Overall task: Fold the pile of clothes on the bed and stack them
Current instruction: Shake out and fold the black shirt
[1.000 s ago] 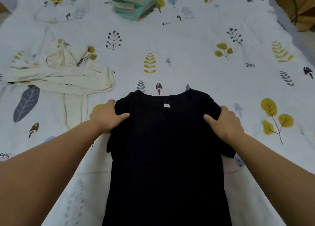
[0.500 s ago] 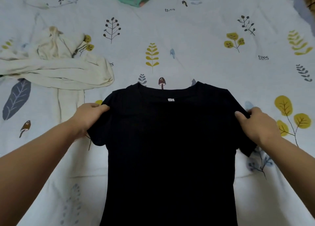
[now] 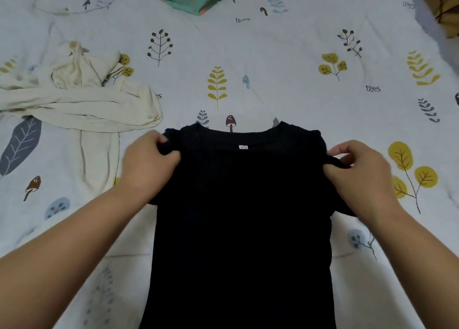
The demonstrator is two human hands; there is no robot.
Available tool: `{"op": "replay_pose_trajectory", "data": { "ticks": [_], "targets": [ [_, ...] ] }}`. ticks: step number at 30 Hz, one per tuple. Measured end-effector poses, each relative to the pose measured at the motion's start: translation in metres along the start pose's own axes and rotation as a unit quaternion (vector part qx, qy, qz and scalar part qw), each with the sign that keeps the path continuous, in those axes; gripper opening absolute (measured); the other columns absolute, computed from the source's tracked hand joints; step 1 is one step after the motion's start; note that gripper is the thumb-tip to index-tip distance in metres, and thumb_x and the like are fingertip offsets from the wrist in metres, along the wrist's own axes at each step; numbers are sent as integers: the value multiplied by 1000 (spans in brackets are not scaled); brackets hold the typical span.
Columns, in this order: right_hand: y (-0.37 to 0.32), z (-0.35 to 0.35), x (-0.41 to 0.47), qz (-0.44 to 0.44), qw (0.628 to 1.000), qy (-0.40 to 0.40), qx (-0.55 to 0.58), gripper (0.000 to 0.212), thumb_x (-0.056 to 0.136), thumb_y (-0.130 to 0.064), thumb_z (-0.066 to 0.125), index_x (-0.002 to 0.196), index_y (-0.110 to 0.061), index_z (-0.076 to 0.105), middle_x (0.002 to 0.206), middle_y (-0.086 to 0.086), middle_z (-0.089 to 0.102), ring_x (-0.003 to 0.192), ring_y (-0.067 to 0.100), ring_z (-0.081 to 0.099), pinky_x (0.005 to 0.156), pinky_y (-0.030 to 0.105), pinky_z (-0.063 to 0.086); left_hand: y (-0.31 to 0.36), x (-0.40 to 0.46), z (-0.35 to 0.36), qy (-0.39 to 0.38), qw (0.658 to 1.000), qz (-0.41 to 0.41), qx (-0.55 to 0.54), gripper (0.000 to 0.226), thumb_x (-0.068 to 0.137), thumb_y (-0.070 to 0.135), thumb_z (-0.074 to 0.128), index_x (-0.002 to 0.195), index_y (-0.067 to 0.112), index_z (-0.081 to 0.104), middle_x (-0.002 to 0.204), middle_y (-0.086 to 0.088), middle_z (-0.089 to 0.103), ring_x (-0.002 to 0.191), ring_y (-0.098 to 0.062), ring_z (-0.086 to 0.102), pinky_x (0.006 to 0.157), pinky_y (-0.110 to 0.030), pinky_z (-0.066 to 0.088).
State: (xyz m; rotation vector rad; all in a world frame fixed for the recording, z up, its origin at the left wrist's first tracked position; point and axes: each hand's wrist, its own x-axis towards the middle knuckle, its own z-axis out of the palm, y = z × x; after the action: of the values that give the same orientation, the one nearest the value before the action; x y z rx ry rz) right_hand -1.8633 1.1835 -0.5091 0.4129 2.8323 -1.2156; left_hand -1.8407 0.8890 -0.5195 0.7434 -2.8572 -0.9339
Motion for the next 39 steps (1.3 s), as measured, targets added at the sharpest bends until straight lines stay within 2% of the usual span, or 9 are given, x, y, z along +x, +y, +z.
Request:
{"op": "replay_pose_trajectory", "data": {
  "ticks": [3, 5, 10, 15, 19, 25, 29, 33, 39],
  "targets": [
    [-15, 15, -14, -41, 986, -144, 77, 18, 81, -13, 66, 93, -26, 63, 67, -5, 56, 58, 13, 56, 58, 16, 50, 27, -21, 10, -279, 937, -22, -207, 11, 90, 34, 54, 98, 27, 58, 95, 2, 63, 56, -22, 65, 42, -25, 50],
    [-13, 18, -17, -25, 971, -214, 107, 15, 86, -18, 62, 96, -29, 63, 73, -6, 63, 60, 10, 62, 58, 23, 54, 26, -24, 15, -345, 908, -17, -235, 15, 94, 36, 45, 94, 32, 60, 95, 4, 67, 51, -19, 65, 37, -22, 47],
    [8, 22, 7, 13, 999, -48, 0, 13, 91, -19, 52, 99, -18, 62, 80, -4, 62, 63, 13, 58, 60, 26, 49, -4, 0, 33, -50, 997, 25, -44, 10, 91, 18, 52, 85, 16, 59, 91, -5, 67, 67, -15, 59, 57, -24, 41],
    [18, 42, 46, 91, 990, -92, -59, 49, 91, -33, 55, 131, -7, 45, 124, 12, 56, 108, 28, 56, 87, 35, 44, -15, 28, 54, -84, 989, -121, -26, 60, 87, 45, 57, 126, 1, 46, 122, -17, 55, 112, -32, 53, 92, -38, 42],
    [12, 63, 68, 50, 980, -168, -96, 39, 84, -29, 66, 112, -4, 57, 105, 10, 61, 99, 28, 59, 82, 35, 47, -8, 44, 68, -152, 984, -60, -65, 31, 88, 27, 61, 109, 4, 59, 104, -13, 64, 100, -30, 60, 87, -37, 48],
    [-4, 71, 89, -41, 989, 31, -138, 22, 93, -29, 54, 99, -10, 44, 92, 10, 52, 80, 26, 45, 66, 32, 30, -5, 65, 70, 30, 998, -42, -34, 14, 94, 19, 48, 102, 7, 50, 110, -19, 59, 100, -30, 53, 69, -24, 28],
    [-1, 88, 69, -99, 959, 35, -262, 62, 94, -34, 48, 144, -8, 22, 141, 22, 34, 126, 36, 35, 94, 44, 35, -2, 53, 80, 100, 993, 30, 61, 51, 94, 25, 47, 137, 2, 33, 141, -20, 37, 127, -34, 39, 98, -43, 33],
    [22, 107, 29, -178, 923, -55, -336, 73, 93, -50, 33, 150, -15, 5, 157, 14, -3, 145, 27, 0, 113, 49, 10, -17, 22, 98, -17, 957, 215, 192, 64, 93, 43, 33, 149, 15, 17, 157, -13, 6, 145, -30, 5, 112, -55, 4],
    [37, 116, 29, -148, 901, -153, -377, 70, 93, -58, 15, 150, -23, -5, 158, 6, -11, 145, 21, -13, 114, 51, -1, -32, 29, 113, -195, 917, 182, 296, 68, 89, 58, 8, 147, 30, -15, 156, 0, -18, 143, -22, -18, 113, -53, -7]
  ]
}}
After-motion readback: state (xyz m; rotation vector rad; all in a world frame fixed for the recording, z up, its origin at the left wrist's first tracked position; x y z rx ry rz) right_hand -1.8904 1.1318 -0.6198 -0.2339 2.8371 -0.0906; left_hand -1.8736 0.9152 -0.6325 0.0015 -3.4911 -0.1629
